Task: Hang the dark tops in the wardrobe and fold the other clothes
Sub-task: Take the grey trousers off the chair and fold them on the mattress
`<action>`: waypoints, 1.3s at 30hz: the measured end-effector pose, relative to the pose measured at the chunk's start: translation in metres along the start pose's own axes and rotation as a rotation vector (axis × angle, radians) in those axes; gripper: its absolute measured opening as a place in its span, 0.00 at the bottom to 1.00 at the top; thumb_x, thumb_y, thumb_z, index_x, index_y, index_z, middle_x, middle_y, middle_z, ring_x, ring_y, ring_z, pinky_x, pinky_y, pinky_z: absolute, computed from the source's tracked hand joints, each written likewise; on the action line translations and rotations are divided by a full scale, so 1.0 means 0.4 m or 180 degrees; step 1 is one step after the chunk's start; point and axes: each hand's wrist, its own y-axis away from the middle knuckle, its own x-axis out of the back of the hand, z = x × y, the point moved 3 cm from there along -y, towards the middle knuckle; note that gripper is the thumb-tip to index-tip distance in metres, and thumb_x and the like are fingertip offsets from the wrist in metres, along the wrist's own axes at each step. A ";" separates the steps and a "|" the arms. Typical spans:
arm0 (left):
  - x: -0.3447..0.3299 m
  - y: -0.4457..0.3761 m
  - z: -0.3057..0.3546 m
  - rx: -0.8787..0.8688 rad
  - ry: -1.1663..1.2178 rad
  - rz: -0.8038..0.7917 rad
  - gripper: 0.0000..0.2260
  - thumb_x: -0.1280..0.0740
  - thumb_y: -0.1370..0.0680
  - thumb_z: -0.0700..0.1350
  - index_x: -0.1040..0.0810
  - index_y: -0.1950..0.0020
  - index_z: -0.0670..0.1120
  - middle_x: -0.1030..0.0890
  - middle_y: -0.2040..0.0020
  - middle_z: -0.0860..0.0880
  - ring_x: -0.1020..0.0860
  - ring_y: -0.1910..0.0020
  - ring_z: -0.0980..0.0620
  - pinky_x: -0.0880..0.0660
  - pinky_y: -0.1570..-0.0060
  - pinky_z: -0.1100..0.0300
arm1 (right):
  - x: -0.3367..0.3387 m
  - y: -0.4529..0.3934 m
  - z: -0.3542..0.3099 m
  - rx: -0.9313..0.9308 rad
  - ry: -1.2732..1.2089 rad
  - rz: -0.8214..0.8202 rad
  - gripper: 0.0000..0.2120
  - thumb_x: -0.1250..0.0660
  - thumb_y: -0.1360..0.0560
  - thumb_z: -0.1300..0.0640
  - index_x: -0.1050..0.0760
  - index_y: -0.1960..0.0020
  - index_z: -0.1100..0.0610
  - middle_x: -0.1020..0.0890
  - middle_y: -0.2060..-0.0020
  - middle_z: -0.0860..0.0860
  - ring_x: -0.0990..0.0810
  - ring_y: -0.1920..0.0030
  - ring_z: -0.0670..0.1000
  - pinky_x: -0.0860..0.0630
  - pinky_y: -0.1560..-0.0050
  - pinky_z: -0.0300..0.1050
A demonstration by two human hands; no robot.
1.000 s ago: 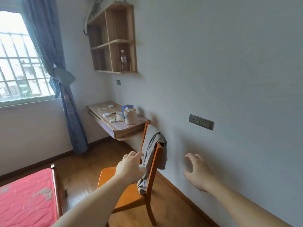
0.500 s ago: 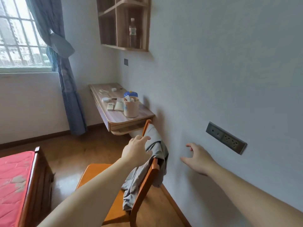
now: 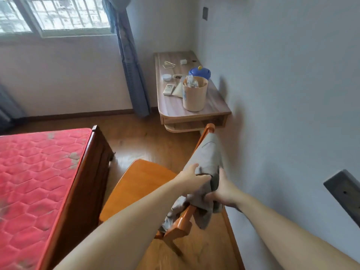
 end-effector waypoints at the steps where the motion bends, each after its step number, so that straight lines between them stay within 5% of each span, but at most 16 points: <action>1: -0.020 -0.005 0.005 0.0104 -0.0040 0.0024 0.34 0.35 0.27 0.62 0.42 0.23 0.54 0.27 0.33 0.47 0.25 0.40 0.46 0.23 0.43 0.51 | 0.002 -0.018 0.007 0.0036 -0.0075 -0.0084 0.59 0.25 0.36 0.55 0.66 0.23 0.42 0.36 0.27 0.57 0.28 0.34 0.61 0.24 0.40 0.59; 4: -0.052 -0.019 0.022 0.0110 -0.0346 0.0369 0.32 0.34 0.26 0.60 0.39 0.25 0.52 0.24 0.35 0.47 0.25 0.43 0.48 0.25 0.42 0.53 | 0.012 -0.063 0.032 0.0265 -0.0235 0.0272 0.43 0.29 0.30 0.56 0.51 0.23 0.48 0.26 0.34 0.55 0.23 0.40 0.56 0.22 0.42 0.55; 7: -0.061 -0.012 0.035 -0.0026 -0.0477 0.0746 0.23 0.35 0.23 0.57 0.32 0.32 0.50 0.20 0.44 0.49 0.24 0.53 0.51 0.25 0.54 0.57 | 0.028 -0.093 0.050 0.0419 -0.0412 0.0583 0.22 0.33 0.27 0.59 0.31 0.34 0.53 0.19 0.47 0.52 0.20 0.49 0.52 0.20 0.51 0.48; 13: -0.084 0.042 0.036 -0.0324 -0.1055 0.1557 0.08 0.42 0.18 0.51 0.28 0.53 0.48 0.23 0.61 0.50 0.25 0.63 0.48 0.29 0.63 0.55 | 0.056 -0.076 0.053 0.0812 -0.0503 0.0867 0.04 0.35 0.26 0.58 0.21 0.55 0.53 0.18 0.60 0.48 0.20 0.56 0.50 0.24 0.59 0.43; 19: 0.004 0.179 0.026 -0.0715 -0.0826 0.2085 0.12 0.44 0.18 0.44 0.29 0.61 0.49 0.24 0.63 0.50 0.25 0.63 0.46 0.36 0.68 0.57 | 0.087 0.086 -0.080 0.1651 -0.0172 0.1624 0.09 0.34 0.28 0.57 0.27 0.67 0.52 0.23 0.72 0.45 0.26 0.67 0.43 0.33 0.66 0.36; 23: 0.115 0.384 0.006 -0.1409 0.0023 0.2558 0.09 0.40 0.20 0.44 0.22 0.57 0.47 0.19 0.61 0.48 0.24 0.61 0.46 0.32 0.62 0.56 | 0.050 0.287 -0.224 0.2358 -0.0412 0.1734 0.03 0.35 0.28 0.52 0.24 0.59 0.49 0.21 0.66 0.42 0.23 0.62 0.41 0.31 0.63 0.31; 25: 0.181 0.506 -0.005 -0.1668 0.0376 0.2818 0.08 0.39 0.21 0.42 0.19 0.53 0.44 0.18 0.58 0.48 0.24 0.59 0.49 0.33 0.61 0.59 | 0.001 0.400 -0.269 0.2653 -0.0464 0.1669 0.13 0.33 0.30 0.45 0.24 0.48 0.48 0.21 0.56 0.43 0.22 0.56 0.40 0.29 0.58 0.27; 29: 0.308 0.770 0.000 -0.1864 0.1063 0.2979 0.11 0.40 0.22 0.42 0.21 0.62 0.45 0.25 0.69 0.57 0.30 0.66 0.55 0.34 0.65 0.59 | -0.152 0.566 -0.274 0.2299 0.0267 0.1578 0.43 0.27 0.36 0.34 0.44 0.28 0.41 0.34 0.33 0.45 0.31 0.36 0.48 0.29 0.37 0.49; 31: 0.348 0.899 0.003 -0.1944 0.1356 0.2985 0.13 0.39 0.22 0.41 0.23 0.66 0.43 0.29 0.73 0.57 0.33 0.70 0.57 0.35 0.68 0.61 | -0.238 0.642 -0.286 0.2226 -0.0078 0.1263 0.47 0.24 0.37 0.38 0.46 0.26 0.41 0.33 0.31 0.46 0.31 0.33 0.49 0.30 0.33 0.57; 35: 0.357 1.139 -0.029 -0.2110 0.2143 0.2683 0.14 0.35 0.21 0.43 0.18 0.67 0.45 0.25 0.69 0.50 0.29 0.68 0.54 0.30 0.66 0.60 | -0.362 0.805 -0.381 0.2597 -0.1013 0.0992 0.25 0.26 0.34 0.51 0.29 0.39 0.44 0.18 0.49 0.43 0.20 0.47 0.45 0.21 0.44 0.54; 38: 0.342 1.303 -0.112 -0.2083 0.2635 0.2656 0.19 0.33 0.21 0.43 0.24 0.73 0.48 0.28 0.72 0.50 0.30 0.71 0.53 0.32 0.72 0.61 | -0.449 0.935 -0.429 0.2735 -0.1219 0.0980 0.03 0.31 0.29 0.59 0.21 0.56 0.53 0.16 0.60 0.51 0.18 0.54 0.51 0.21 0.50 0.57; 39: 0.334 1.354 -0.147 -0.2018 0.2635 0.2712 0.18 0.33 0.21 0.43 0.25 0.72 0.48 0.29 0.71 0.50 0.30 0.71 0.53 0.32 0.72 0.61 | -0.483 0.977 -0.428 0.2693 -0.1291 0.0885 0.03 0.32 0.27 0.61 0.21 0.59 0.57 0.16 0.61 0.54 0.18 0.55 0.53 0.21 0.52 0.56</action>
